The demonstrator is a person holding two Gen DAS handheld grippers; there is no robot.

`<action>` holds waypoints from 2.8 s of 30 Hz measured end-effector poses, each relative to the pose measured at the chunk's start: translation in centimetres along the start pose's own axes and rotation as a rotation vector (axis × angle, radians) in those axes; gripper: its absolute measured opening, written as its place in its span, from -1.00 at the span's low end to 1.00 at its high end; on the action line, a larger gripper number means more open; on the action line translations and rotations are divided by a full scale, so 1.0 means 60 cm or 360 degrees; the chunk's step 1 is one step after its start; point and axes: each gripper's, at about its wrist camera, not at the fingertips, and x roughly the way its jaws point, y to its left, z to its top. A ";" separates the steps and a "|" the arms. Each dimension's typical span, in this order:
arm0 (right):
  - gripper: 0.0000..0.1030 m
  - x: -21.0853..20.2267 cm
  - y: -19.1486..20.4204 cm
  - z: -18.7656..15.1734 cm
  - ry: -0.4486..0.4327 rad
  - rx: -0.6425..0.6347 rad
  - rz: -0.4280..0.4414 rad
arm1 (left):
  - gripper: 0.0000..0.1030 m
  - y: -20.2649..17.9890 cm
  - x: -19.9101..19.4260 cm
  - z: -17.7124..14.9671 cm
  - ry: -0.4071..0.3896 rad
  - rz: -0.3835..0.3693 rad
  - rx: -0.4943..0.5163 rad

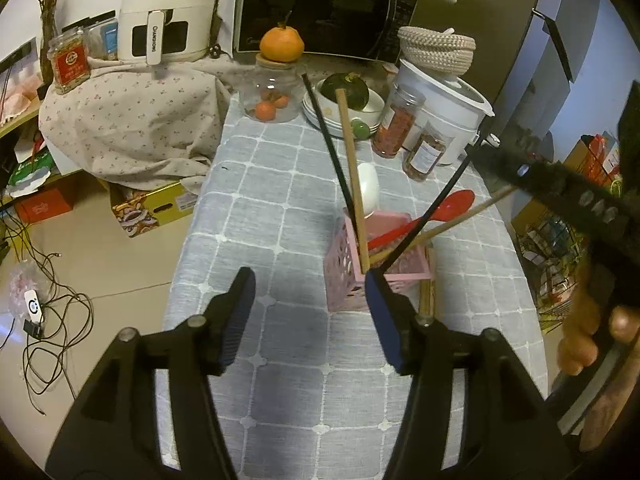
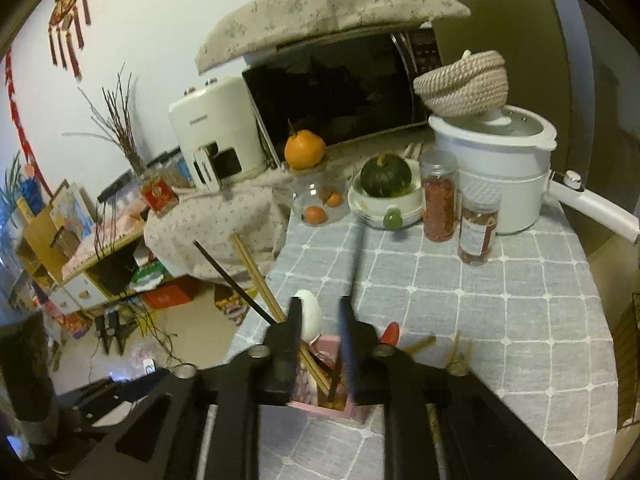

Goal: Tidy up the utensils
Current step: 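Lower the black chopstick into the pink basket and open the right tool, then move both tools back toward the remaining wooden chopsticks, then grasp one wooden chopstick from the pile with the right tool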

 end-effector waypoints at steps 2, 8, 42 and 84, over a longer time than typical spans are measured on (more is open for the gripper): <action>-0.36 -0.021 -0.001 0.007 -0.0055 -0.0003 -0.0002 | 0.22 -0.003 0.000 -0.001 -0.0006 -0.0005 0.0008; 0.10 -0.098 -0.001 0.022 -0.0220 -0.0045 -0.0006 | 0.42 -0.015 -0.002 -0.007 -0.0015 -0.0016 0.0024; 0.63 0.055 -0.222 -0.136 0.0596 0.0149 -0.0578 | 0.69 -0.078 0.086 -0.066 0.0307 0.0150 0.0164; -0.87 0.109 -0.276 -0.154 0.0801 0.0299 -0.0481 | 0.66 -0.169 0.081 -0.087 0.0298 -0.0013 0.0513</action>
